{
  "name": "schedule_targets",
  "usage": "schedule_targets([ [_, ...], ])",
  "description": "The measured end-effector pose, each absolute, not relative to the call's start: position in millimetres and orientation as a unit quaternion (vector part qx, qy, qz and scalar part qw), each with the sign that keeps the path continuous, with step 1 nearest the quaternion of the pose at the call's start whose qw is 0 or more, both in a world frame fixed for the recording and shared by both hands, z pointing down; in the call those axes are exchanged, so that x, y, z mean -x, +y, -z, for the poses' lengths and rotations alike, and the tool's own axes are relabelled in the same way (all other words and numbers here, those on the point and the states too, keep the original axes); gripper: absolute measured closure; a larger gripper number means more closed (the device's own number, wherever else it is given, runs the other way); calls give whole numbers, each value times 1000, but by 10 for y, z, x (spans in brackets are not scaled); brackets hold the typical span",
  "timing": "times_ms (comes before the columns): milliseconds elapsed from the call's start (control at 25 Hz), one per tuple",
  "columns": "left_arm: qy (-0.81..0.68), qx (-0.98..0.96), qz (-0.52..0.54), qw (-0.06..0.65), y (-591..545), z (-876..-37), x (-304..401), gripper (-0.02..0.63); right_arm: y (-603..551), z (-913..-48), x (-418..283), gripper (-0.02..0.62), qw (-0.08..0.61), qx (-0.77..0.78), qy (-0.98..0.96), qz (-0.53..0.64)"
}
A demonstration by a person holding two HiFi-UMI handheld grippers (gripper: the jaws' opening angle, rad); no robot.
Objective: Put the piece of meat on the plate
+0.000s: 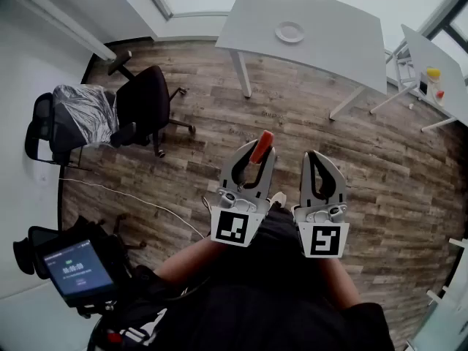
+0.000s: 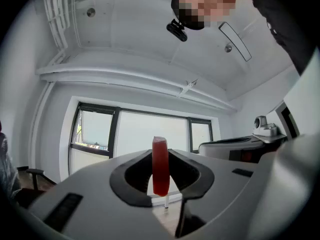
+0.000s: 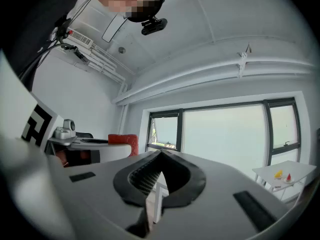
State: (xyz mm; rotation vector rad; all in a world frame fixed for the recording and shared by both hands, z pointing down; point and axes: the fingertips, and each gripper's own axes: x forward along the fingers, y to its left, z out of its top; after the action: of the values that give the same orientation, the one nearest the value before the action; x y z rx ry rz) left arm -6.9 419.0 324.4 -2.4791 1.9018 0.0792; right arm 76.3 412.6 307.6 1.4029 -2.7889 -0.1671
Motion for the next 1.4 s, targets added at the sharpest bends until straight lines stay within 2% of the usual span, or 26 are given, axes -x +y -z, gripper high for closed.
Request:
schedule_targets([
  [560,615,787,-41,-2,4138,-3218,108,512,4013,-3082,-798,591,-8,-439,-897,43],
  [1000,621,782,-39,-4,4120,-3361,-354,512,4029,-3306,-1440,591,-14,-438,-899,20],
  [1400,610,791,-34,0,3797,-3329,-496,512,3761,-3242,-1582,591,-27,-451,-892,20],
])
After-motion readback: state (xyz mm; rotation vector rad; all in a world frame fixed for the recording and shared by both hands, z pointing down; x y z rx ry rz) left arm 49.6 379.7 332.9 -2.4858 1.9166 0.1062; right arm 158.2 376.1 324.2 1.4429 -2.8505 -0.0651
